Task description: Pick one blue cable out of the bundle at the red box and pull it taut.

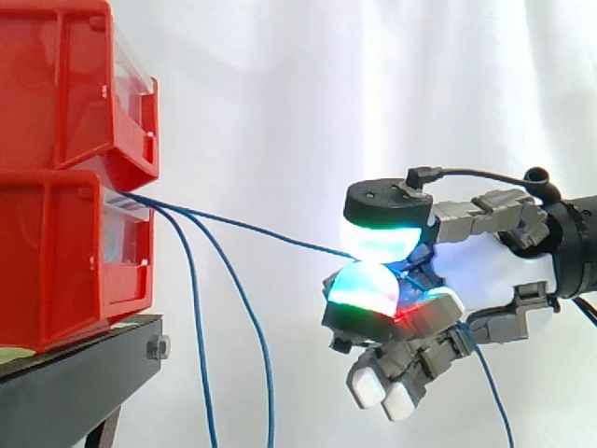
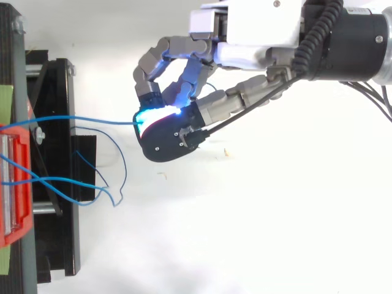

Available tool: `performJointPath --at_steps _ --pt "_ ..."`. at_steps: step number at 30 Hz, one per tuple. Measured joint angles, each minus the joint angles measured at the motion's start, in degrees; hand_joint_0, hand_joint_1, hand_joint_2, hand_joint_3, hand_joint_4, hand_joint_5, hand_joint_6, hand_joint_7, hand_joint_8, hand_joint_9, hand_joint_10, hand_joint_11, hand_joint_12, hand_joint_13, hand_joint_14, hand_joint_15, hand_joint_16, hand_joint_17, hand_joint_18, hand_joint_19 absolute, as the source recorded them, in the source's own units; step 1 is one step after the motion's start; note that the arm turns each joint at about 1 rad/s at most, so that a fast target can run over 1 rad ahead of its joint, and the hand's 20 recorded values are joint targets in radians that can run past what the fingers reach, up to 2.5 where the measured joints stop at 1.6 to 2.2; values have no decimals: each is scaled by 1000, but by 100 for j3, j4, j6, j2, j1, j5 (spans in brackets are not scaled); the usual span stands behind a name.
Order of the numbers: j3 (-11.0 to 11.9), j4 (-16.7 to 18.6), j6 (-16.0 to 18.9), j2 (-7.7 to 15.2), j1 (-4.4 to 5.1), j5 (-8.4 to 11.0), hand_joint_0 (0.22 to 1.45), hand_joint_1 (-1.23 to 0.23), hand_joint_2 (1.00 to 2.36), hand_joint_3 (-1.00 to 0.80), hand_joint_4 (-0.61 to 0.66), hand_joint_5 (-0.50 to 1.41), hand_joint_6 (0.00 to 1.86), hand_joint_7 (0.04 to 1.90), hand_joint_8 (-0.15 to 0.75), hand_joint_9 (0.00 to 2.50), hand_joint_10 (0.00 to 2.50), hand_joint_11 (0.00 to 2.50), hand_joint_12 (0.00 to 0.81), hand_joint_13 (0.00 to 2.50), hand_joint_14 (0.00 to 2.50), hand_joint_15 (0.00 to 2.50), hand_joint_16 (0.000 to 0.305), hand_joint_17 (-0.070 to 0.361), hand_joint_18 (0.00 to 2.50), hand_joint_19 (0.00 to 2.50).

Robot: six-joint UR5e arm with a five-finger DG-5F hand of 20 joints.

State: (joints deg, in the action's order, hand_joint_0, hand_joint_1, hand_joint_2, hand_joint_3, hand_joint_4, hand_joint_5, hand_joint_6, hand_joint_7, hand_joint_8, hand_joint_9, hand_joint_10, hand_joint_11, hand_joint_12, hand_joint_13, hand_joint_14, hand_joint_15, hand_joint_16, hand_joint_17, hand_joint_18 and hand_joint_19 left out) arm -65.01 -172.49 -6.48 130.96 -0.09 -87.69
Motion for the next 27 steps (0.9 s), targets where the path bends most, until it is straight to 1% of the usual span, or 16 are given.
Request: performJointPath --at_steps 1,2,3,4,5,6,9,11,12,14,15,16,21,23,27 --pt "0 1 -31 0 0 -1 648 -842 1015 -239 163 -158 927 1058 352 1134 12 1319 381 700 17 452 53 119 641 431" --pt "0 2 -64 0 0 -1 630 -841 1013 -296 180 -157 924 1034 347 1133 12 1316 381 700 16 447 53 119 638 437" --pt "-1 3 -102 -1 0 -2 626 -841 1012 -309 185 -157 923 1032 347 1134 11 1318 382 699 17 453 53 119 638 437" --pt "1 4 -158 -2 -1 -2 592 -821 1007 -416 188 -156 918 1020 353 1138 11 1313 383 698 16 452 53 120 639 447" --pt "1 4 -205 -3 -2 -2 561 -773 1002 -474 191 -155 912 1019 356 1147 11 1307 389 702 16 455 54 122 640 449" --pt "1 4 -252 -5 -3 -3 562 -772 1001 -480 188 -155 911 1024 360 1147 10 1314 387 702 16 459 54 122 639 452" --pt "4 4 -366 -7 -7 -8 535 -696 1000 -498 184 -153 906 1022 365 1164 10 1305 395 708 16 458 55 125 645 456" --pt "4 4 -401 -7 -8 -9 524 -597 1000 -500 179 -151 900 1020 368 1173 10 1303 399 711 17 456 57 127 642 462" --pt "4 5 -408 -7 -8 -10 524 -590 1000 -498 178 -151 899 1018 370 1172 10 1303 398 711 16 465 57 127 641 463" --pt "5 9 -420 -8 -9 -11 550 -515 1002 -458 169 -150 893 1028 357 1168 10 1312 392 705 16 461 55 124 624 473" --pt "5 10 -422 -8 -9 -11 550 -515 1002 -458 169 -150 893 1028 357 1168 10 1312 392 705 16 461 55 124 624 473" --pt "5 11 -423 -8 -9 -9 579 -501 1007 -405 164 -150 891 1038 352 1169 12 1310 387 700 16 468 54 122 614 476" --pt "5 13 -424 -8 -9 -3 591 -527 1012 -298 160 -149 892 1045 351 1175 11 1319 389 702 16 454 54 121 612 473" --pt "5 13 -424 -8 -9 -3 591 -559 1012 -249 174 -144 896 1037 376 1192 9 1305 412 724 15 447 58 131 654 452" --pt "5 13 -427 -8 -9 -2 588 -620 1012 -183 190 -141 902 1058 401 1208 8 1297 425 742 15 446 61 138 688 418"
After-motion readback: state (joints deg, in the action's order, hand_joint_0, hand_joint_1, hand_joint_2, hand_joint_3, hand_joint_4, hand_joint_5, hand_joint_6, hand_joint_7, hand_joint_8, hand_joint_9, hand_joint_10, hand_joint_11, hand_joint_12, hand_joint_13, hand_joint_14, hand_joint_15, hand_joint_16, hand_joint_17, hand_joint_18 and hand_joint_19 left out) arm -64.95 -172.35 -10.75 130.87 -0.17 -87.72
